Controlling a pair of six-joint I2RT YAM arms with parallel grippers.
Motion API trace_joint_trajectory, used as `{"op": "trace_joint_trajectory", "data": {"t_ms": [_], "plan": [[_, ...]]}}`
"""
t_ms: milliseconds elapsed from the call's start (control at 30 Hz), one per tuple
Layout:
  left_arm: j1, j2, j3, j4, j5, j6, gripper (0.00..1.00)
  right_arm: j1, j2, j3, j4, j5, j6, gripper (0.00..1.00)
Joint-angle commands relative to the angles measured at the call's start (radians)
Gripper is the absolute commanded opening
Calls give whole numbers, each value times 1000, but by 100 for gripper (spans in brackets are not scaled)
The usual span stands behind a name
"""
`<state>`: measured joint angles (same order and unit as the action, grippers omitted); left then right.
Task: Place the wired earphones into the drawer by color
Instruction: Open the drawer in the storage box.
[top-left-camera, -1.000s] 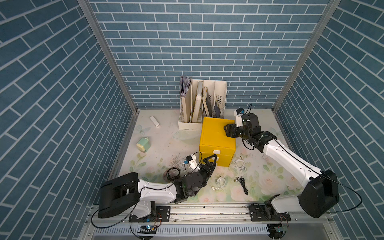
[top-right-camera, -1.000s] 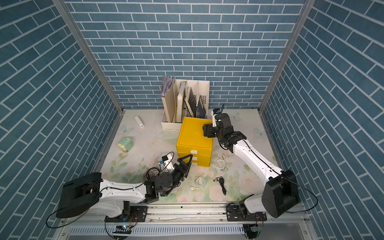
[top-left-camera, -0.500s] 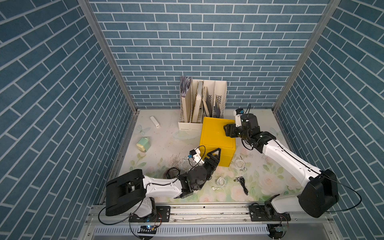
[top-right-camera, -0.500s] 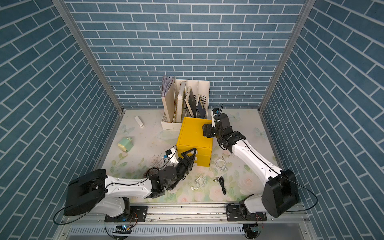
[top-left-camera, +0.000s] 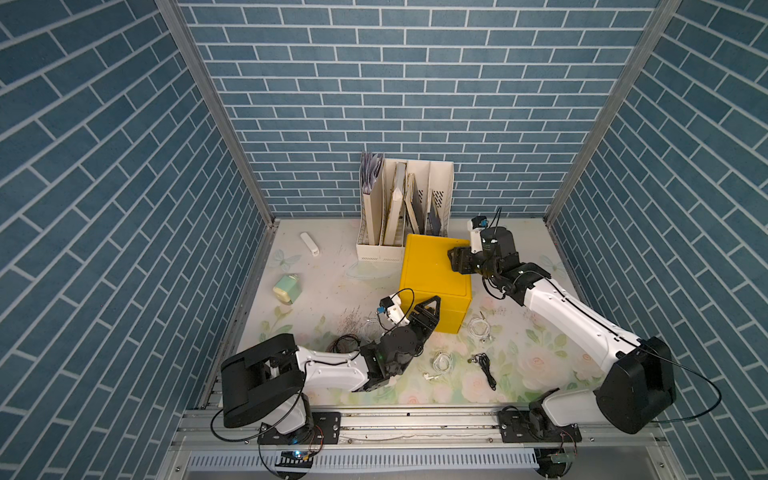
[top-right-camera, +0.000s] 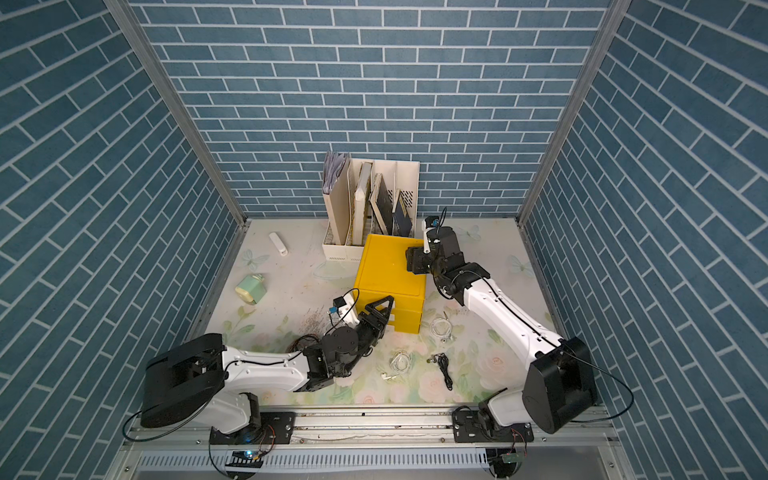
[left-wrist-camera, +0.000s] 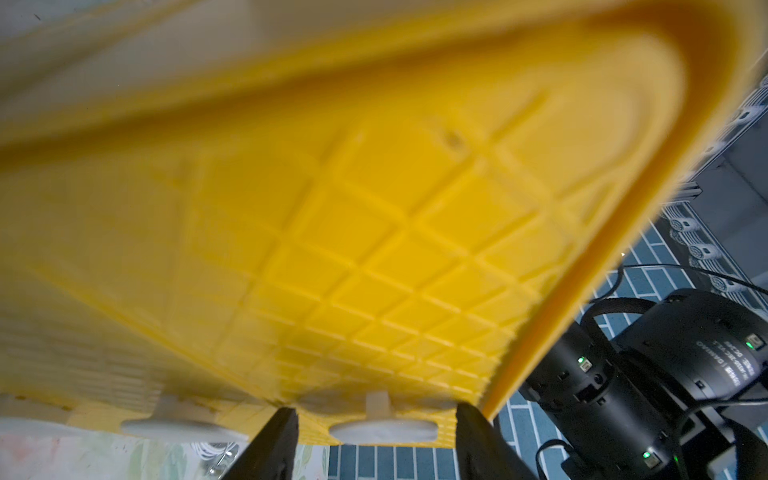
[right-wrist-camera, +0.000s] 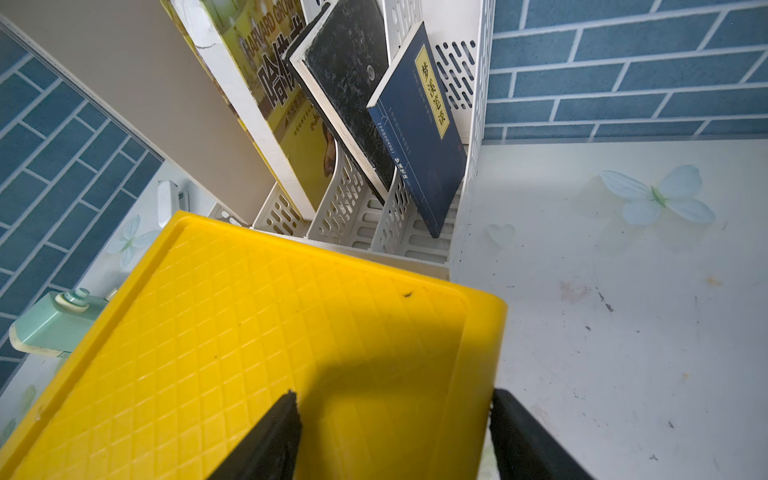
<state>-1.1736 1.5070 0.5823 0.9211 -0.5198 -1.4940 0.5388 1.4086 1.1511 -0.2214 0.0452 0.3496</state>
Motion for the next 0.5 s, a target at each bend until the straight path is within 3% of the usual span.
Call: {"op": "trace_joint_trajectory", "data": {"t_ms": [0, 167, 333, 467], "plan": [[19, 23, 49, -15, -4, 45, 61, 9, 29, -17, -42, 4, -10, 70], [19, 22, 43, -25, -21, 54, 52, 11, 41, -14, -46, -18, -21, 60], [9, -11, 19, -34, -40, 73, 37, 11, 39, -21, -46, -12, -20, 59], [-34, -36, -15, -24, -63, 71, 35, 10, 47, -15, -41, -9, -20, 59]]}}
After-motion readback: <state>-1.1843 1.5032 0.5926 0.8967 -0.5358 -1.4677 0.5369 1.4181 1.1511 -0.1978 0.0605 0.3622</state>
